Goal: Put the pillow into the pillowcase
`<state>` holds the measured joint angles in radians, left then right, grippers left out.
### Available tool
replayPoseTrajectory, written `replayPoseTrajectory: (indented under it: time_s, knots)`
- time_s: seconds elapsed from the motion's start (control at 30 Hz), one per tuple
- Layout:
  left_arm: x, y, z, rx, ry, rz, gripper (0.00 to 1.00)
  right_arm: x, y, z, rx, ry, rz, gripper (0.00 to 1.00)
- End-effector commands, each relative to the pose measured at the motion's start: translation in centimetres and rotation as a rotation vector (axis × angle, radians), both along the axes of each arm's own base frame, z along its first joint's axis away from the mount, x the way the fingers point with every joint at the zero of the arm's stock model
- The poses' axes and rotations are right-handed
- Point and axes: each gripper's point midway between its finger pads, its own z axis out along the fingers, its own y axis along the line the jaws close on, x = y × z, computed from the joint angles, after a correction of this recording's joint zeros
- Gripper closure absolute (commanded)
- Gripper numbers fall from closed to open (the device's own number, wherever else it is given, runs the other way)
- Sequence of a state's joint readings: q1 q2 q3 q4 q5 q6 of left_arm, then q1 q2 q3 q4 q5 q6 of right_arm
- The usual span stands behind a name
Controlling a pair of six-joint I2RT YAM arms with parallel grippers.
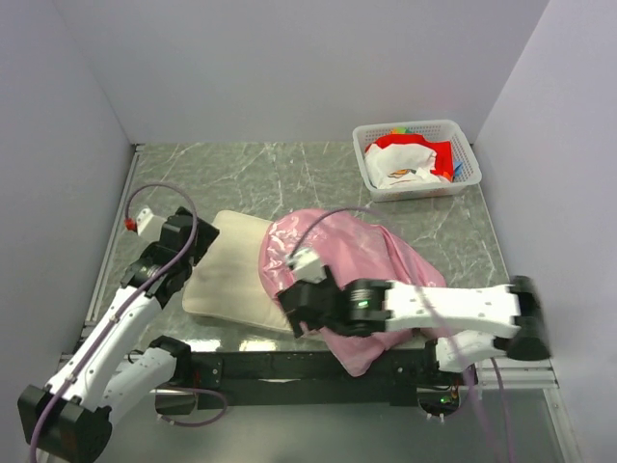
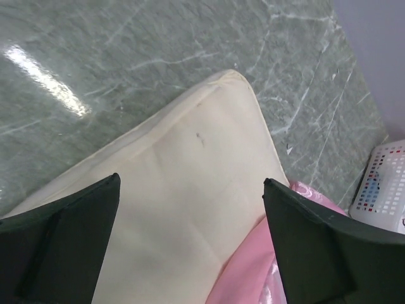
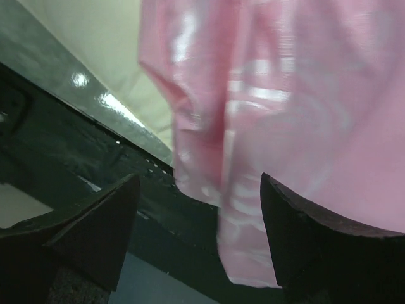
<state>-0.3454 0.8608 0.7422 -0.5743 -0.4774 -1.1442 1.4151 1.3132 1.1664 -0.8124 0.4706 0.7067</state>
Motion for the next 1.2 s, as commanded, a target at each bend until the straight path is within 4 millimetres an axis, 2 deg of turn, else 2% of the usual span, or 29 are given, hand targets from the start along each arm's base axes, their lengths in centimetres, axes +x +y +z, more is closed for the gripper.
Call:
replayPoseTrajectory:
  time_s: [0.0, 0.03, 0.1, 0.13, 0.3, 0.33, 0.37, 0.4, 0.47, 0.5, 0.53, 0.57, 0.6, 0.63, 0.67, 0.7, 0.73, 0.77, 0.83, 0.87, 0.93, 0.97, 1.0, 1.07, 1.1, 1.13, 1.17]
  knots:
    - [-2.1, 1.9, -0.2, 0.023, 0.018, 0.073, 0.01, -0.3, 3.2, 0.2, -0.105, -0.104, 0.005, 0.19]
    - [-2.6, 2.1, -1.2, 0.023, 0.037, 0.081, 0.01, -0.8, 3.8, 0.2, -0.117, -0.110, 0.025, 0.23]
    - [-3.2, 2.5, -2.2, 0.018, 0.052, 0.109, 0.01, -1.1, 4.7, -0.8, -0.173, -0.104, 0.053, 0.23]
    - [-3.6, 2.7, -3.3, 0.026, 0.075, 0.117, 0.01, -1.0, 4.7, -1.3, -0.195, -0.101, 0.053, 0.23]
    - [-3.5, 2.4, -5.3, 0.014, 0.091, 0.110, 0.01, 0.5, 2.6, -4.3, -0.300, -0.057, 0.015, 0.24]
    - [-3.6, 2.5, -6.1, 0.022, 0.104, 0.110, 0.01, 0.1, 2.5, -4.9, -0.298, -0.025, 0.035, 0.30]
    - [-3.6, 2.5, -6.4, 0.026, 0.105, 0.111, 0.01, 0.3, 2.8, -5.0, -0.278, -0.017, 0.060, 0.31]
    - [-3.4, 2.4, -6.7, 0.026, 0.108, 0.110, 0.01, 0.4, 2.3, -5.9, -0.295, 0.000, 0.072, 0.34]
    - [-3.5, 2.4, -7.9, 0.032, 0.124, 0.105, 0.01, 0.6, 1.8, -6.7, -0.309, 0.036, 0.091, 0.51]
    - [-3.2, 2.2, -8.0, 0.024, 0.110, 0.102, 0.01, 1.6, 1.2, -6.8, -0.319, 0.043, 0.070, 0.72]
    - [-3.4, 2.2, -8.9, 0.023, 0.117, 0.095, 0.07, 2.0, 0.9, -6.3, -0.319, 0.042, 0.082, 0.80]
    - [-3.4, 1.7, -9.2, 0.008, 0.114, 0.069, 0.14, 2.1, 1.1, -4.8, -0.270, 0.053, 0.098, 0.86]
    - [-3.3, 1.3, -9.2, -0.007, 0.094, 0.051, 0.45, 3.5, 1.1, -3.1, -0.217, 0.053, 0.078, 0.92]
    - [-3.2, 1.1, -9.8, -0.018, 0.076, 0.039, 0.64, 4.1, 0.9, -1.6, -0.191, 0.043, 0.095, 0.92]
    - [-3.1, 0.8, -9.9, -0.029, 0.064, 0.027, 0.84, 4.7, 1.5, 2.0, -0.086, 0.039, 0.106, 0.94]
    - [-3.2, 0.4, -10.0, -0.057, 0.056, 0.017, 0.99, 5.3, 1.5, 3.9, -0.039, 0.031, 0.108, 0.96]
    - [-3.3, 0.3, -10.5, -0.069, 0.047, 0.013, 0.99, 6.8, 1.0, 6.0, 0.001, 0.013, 0.098, 0.96]
    - [-3.3, 0.2, -10.6, -0.076, 0.041, 0.010, 0.99, 7.2, 1.4, 10.1, 0.096, -0.018, 0.114, 0.97]
    - [-3.4, 0.2, -10.7, -0.086, 0.040, 0.021, 0.99, 7.5, 1.8, 14.1, 0.194, -0.028, 0.164, 0.98]
    - [-3.3, 0.2, -10.4, -0.094, 0.029, 0.023, 0.99, 7.5, 2.3, 17.5, 0.256, -0.060, 0.183, 0.97]
    - [-3.0, -0.2, -9.5, -0.118, 0.008, 0.017, 0.99, 7.2, 3.2, 20.3, 0.303, -0.068, 0.233, 0.98]
    - [-2.8, -0.4, -9.0, -0.131, -0.003, 0.014, 0.99, 7.4, 4.1, 22.5, 0.330, -0.080, 0.249, 0.98]
    - [-2.4, -0.7, -7.8, -0.150, -0.025, 0.013, 0.99, 7.0, 4.9, 23.3, 0.350, -0.066, 0.282, 0.99]
    - [-2.1, -1.0, -6.4, -0.169, -0.043, 0.012, 0.99, 7.5, 6.7, 24.9, 0.372, -0.072, 0.312, 0.99]
    - [-1.8, -1.0, -5.3, -0.175, -0.062, 0.013, 0.99, 7.7, 7.3, 25.1, 0.375, -0.072, 0.319, 0.99]
    - [-1.2, -1.2, -3.1, -0.188, -0.106, 0.014, 0.99, 7.9, 7.8, 24.9, 0.367, -0.064, 0.327, 0.99]
    - [-0.9, -1.3, -1.9, -0.195, -0.130, 0.013, 0.99, 8.5, 9.0, 24.8, 0.374, -0.063, 0.330, 0.99]
